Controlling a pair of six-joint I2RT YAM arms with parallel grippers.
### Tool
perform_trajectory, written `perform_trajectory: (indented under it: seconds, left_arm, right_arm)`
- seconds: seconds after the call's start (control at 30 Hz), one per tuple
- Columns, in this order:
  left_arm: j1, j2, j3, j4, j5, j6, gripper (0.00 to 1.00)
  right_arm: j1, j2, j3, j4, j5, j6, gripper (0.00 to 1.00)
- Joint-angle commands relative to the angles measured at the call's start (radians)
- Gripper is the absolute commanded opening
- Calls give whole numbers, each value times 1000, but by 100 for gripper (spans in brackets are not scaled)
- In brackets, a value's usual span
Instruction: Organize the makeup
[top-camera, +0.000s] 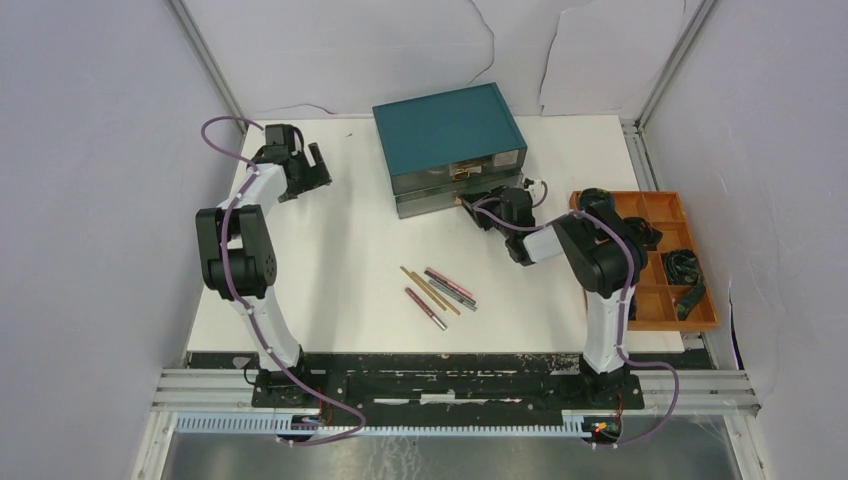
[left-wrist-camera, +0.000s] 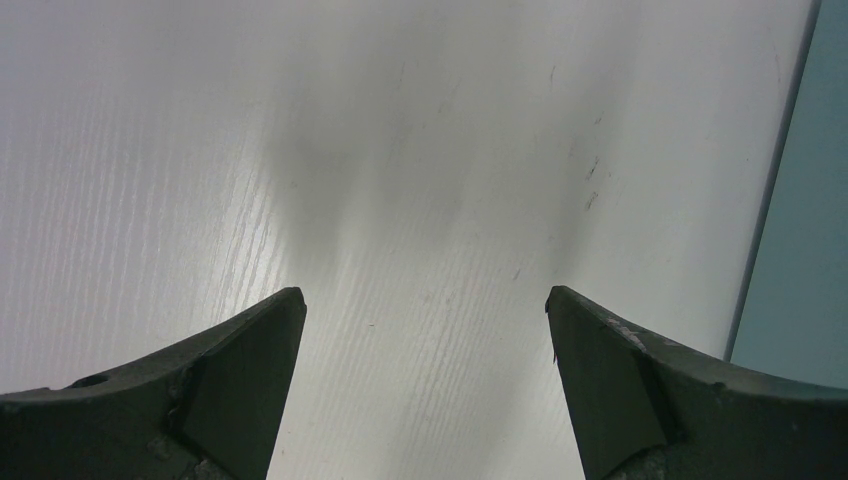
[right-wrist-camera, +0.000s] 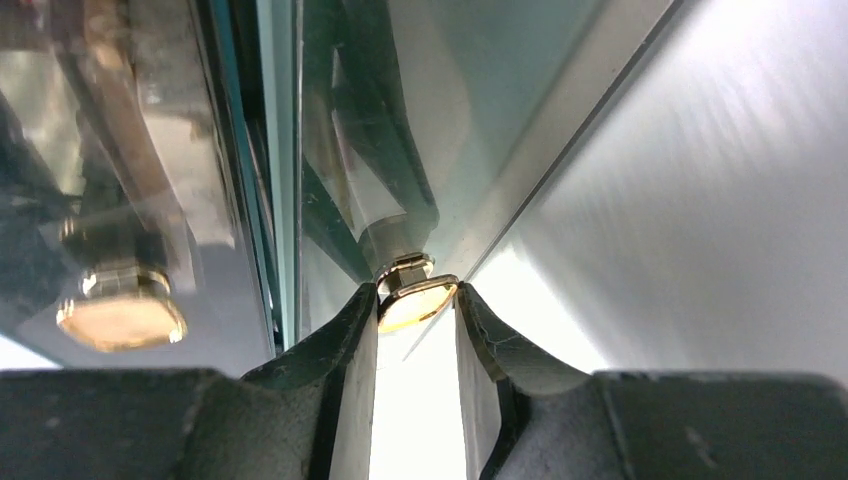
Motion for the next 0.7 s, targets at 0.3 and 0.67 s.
perform_trajectory:
  seconds: [0.3, 0.67]
  left_arm:
    - [4, -14, 8, 36, -5, 27, 97]
    - [4, -22, 2, 37, -2, 25, 97]
  right_arm:
    - [-10, -300, -246, -62, -132, -108, 28]
    - [-11, -475, -230, -445, -163, -323, 71]
